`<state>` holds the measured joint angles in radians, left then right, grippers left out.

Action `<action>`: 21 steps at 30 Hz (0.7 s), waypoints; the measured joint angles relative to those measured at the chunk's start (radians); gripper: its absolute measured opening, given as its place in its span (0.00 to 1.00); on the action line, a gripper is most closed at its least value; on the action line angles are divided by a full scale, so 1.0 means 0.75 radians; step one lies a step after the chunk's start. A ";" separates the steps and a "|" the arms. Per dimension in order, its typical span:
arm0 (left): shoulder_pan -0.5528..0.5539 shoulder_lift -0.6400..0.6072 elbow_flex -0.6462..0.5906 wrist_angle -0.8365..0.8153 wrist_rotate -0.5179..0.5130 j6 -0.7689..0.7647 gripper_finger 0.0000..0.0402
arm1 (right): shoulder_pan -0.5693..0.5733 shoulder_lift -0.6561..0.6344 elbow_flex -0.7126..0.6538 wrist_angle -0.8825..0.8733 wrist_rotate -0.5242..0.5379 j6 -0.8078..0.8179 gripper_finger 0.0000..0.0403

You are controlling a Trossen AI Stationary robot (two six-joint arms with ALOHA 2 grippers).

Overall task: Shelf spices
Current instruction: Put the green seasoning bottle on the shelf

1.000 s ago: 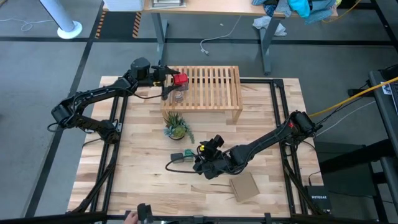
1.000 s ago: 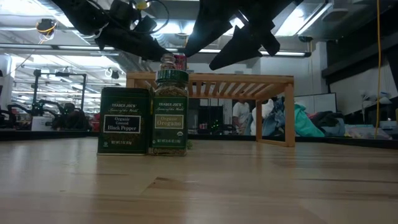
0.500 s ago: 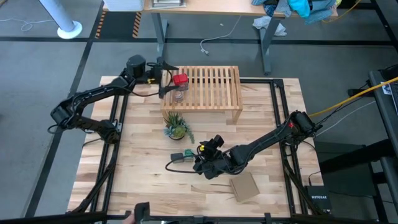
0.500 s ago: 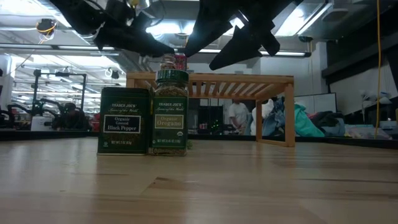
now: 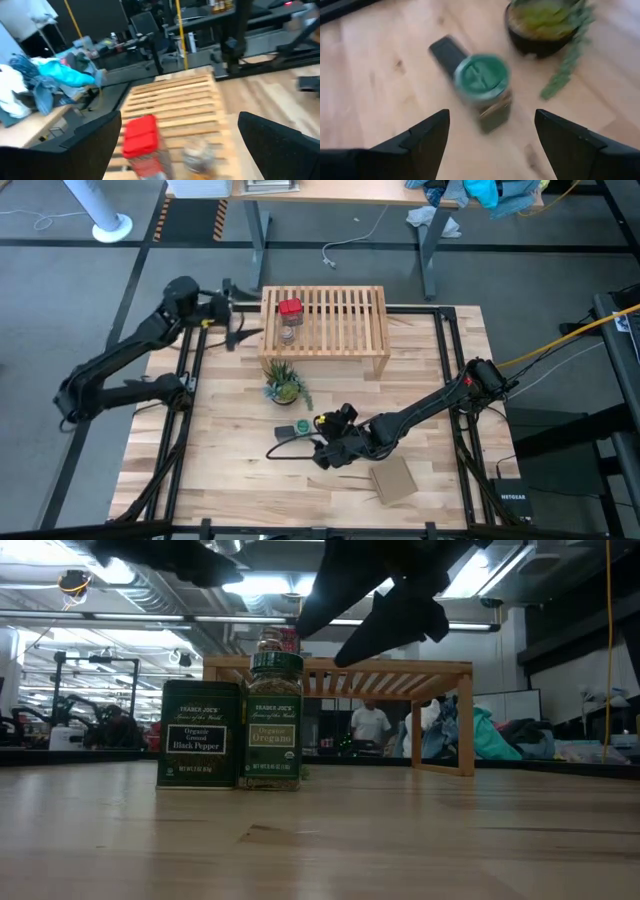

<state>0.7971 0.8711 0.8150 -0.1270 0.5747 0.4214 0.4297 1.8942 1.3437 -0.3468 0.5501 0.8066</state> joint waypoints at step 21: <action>-0.376 -0.353 -0.203 -0.644 0.199 -0.386 0.98 | -0.003 -0.001 -0.001 -0.080 -0.181 -0.002 0.74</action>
<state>0.5152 0.6067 0.6628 -0.6097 0.7237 0.1316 0.4272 1.8938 1.3434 -0.4068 0.4141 0.8054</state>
